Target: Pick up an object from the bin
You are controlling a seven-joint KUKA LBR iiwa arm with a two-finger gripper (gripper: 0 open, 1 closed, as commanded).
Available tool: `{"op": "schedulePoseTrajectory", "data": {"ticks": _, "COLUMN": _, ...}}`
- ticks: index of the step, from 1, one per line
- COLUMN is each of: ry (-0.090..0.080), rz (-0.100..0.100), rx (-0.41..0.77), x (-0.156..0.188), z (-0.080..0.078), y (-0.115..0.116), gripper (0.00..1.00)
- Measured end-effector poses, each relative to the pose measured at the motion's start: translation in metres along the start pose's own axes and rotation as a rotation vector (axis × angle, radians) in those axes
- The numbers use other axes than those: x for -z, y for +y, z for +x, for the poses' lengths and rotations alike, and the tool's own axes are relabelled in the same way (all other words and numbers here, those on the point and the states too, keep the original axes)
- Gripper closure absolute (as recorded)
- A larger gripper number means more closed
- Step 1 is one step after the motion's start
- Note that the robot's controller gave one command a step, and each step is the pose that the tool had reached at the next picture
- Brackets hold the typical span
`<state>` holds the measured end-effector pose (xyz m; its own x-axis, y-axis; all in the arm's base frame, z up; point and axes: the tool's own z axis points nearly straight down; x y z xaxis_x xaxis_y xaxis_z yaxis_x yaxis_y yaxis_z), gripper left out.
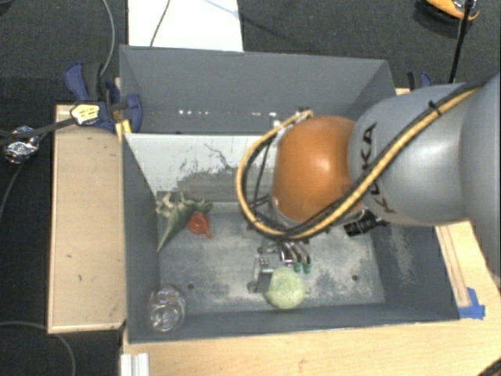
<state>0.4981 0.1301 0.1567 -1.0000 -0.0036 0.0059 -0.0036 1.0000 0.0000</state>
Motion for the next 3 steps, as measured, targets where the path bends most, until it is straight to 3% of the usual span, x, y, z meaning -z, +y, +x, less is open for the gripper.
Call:
{"op": "schedulePoseTrajectory", "data": {"ticks": 2, "ry": -0.013, "rz": -0.004, "rx": 0.054, "x": -0.01, "z": -0.005, "y": -0.013, "gripper": 0.0}}
{"op": "schedulePoseTrajectory", "data": {"ticks": 3, "ry": 0.003, "rz": 0.003, "rx": 0.141, "x": -0.034, "z": 0.0, "y": -0.042, "gripper": 0.0}}
